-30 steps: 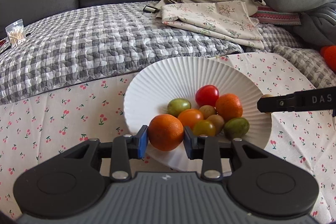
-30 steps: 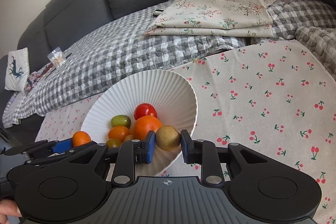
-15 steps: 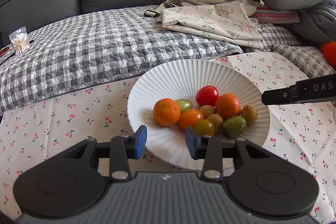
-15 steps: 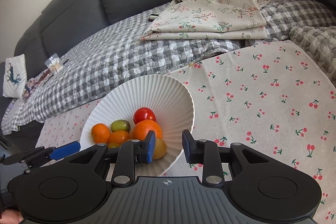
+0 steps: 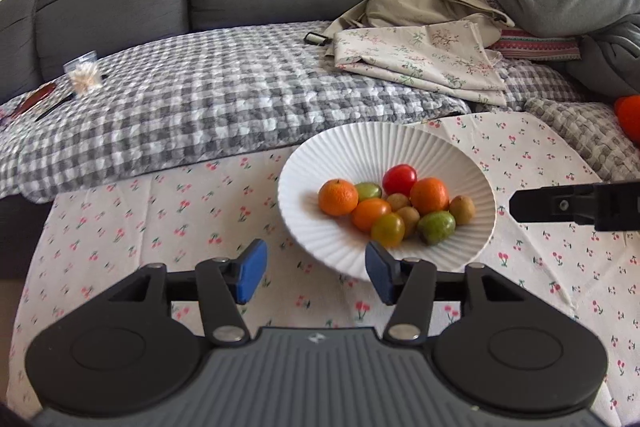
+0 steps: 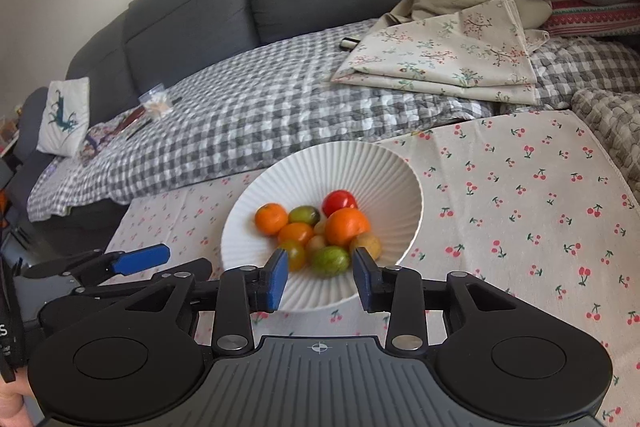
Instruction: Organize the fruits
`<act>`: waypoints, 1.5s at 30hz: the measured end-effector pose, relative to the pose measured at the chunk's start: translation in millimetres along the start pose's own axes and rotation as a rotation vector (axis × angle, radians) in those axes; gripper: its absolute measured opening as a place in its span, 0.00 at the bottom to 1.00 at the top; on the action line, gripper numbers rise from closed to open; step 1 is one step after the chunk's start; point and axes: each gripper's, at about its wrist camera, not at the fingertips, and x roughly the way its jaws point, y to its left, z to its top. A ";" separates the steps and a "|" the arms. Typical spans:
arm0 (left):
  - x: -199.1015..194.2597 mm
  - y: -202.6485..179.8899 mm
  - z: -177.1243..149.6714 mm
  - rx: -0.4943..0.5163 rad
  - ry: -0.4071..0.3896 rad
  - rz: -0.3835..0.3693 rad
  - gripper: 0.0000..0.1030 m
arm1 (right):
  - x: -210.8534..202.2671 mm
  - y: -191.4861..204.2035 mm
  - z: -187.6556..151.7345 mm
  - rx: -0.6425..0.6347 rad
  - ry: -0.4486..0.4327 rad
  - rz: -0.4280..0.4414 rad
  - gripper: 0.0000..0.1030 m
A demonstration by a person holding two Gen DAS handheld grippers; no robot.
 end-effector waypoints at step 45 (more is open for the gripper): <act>-125.3 1.3 -77.6 -0.108 -0.098 0.133 0.99 | -117.8 85.6 -108.7 -0.175 -0.117 -0.231 1.00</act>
